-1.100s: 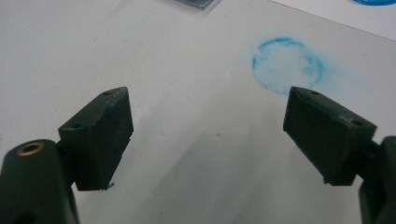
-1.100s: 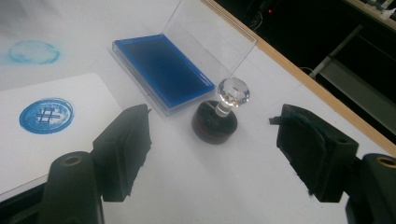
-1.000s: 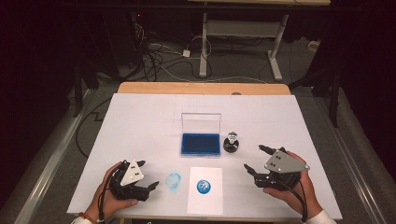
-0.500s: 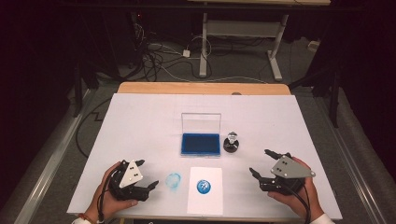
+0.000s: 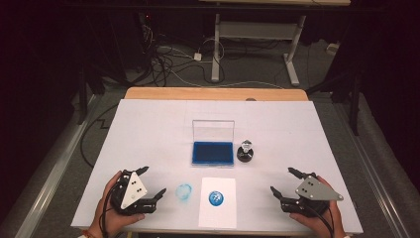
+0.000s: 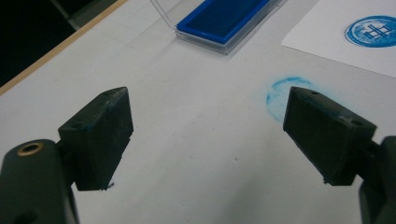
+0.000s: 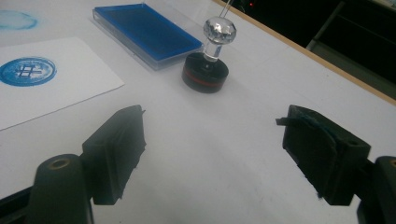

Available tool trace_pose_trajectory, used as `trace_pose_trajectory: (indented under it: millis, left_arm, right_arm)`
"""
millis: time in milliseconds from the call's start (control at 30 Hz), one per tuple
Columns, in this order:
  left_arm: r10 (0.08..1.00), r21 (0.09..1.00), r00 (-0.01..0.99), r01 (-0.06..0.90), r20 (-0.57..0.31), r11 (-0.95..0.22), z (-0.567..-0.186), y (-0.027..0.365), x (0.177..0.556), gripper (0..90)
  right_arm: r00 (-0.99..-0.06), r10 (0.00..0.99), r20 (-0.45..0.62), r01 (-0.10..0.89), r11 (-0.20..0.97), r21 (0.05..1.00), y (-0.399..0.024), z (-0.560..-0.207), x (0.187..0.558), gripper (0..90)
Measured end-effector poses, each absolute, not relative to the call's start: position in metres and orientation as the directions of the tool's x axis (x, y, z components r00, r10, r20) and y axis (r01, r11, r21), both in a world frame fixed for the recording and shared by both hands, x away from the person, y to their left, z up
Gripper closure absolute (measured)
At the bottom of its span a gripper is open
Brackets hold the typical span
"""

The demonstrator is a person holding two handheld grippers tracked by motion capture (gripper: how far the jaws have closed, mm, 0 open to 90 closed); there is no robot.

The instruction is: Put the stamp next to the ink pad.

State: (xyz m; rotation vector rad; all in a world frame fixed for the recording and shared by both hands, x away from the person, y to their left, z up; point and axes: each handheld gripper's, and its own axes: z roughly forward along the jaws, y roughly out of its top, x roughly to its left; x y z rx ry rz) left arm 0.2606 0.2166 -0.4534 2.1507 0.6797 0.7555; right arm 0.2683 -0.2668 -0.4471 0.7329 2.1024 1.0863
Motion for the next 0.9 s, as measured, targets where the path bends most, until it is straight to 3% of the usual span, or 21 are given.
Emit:
trace_pose_trajectory:
  millis: [900]
  left_arm:
    - [0.666,0.772,0.687,0.242,0.291,-0.587,-0.4556,0.2188,0.2621,15.6]
  right_arm:
    - [-0.622,0.722,-0.304,0.131,0.479,0.868,-0.2609,-0.4434,0.2583,18.9]
